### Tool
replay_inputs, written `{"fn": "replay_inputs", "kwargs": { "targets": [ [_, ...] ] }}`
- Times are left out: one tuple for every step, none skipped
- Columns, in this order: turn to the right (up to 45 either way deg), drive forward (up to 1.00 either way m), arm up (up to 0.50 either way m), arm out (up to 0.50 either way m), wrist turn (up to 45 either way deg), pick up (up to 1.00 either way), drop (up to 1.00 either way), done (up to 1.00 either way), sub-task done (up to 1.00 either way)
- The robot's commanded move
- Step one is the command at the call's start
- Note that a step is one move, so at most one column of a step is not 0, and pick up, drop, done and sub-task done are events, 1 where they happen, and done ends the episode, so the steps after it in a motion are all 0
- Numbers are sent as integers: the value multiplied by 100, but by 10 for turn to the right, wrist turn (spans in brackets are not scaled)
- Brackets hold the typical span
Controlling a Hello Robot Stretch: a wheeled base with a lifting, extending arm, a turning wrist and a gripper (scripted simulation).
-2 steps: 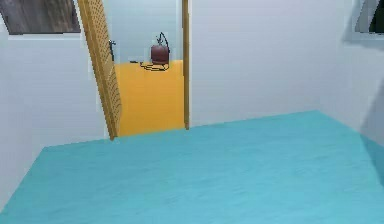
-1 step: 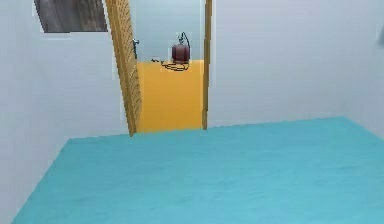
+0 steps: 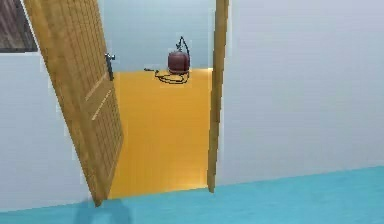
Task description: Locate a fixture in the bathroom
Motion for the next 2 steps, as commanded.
{"fn": "replay_inputs", "kwargs": {
  "targets": [
    [0, 100, 0, 0, 0, 0, 0, 0, 0],
    [-60, 0, 0, 0, 0, 0, 0, 0, 0]
  ]
}}
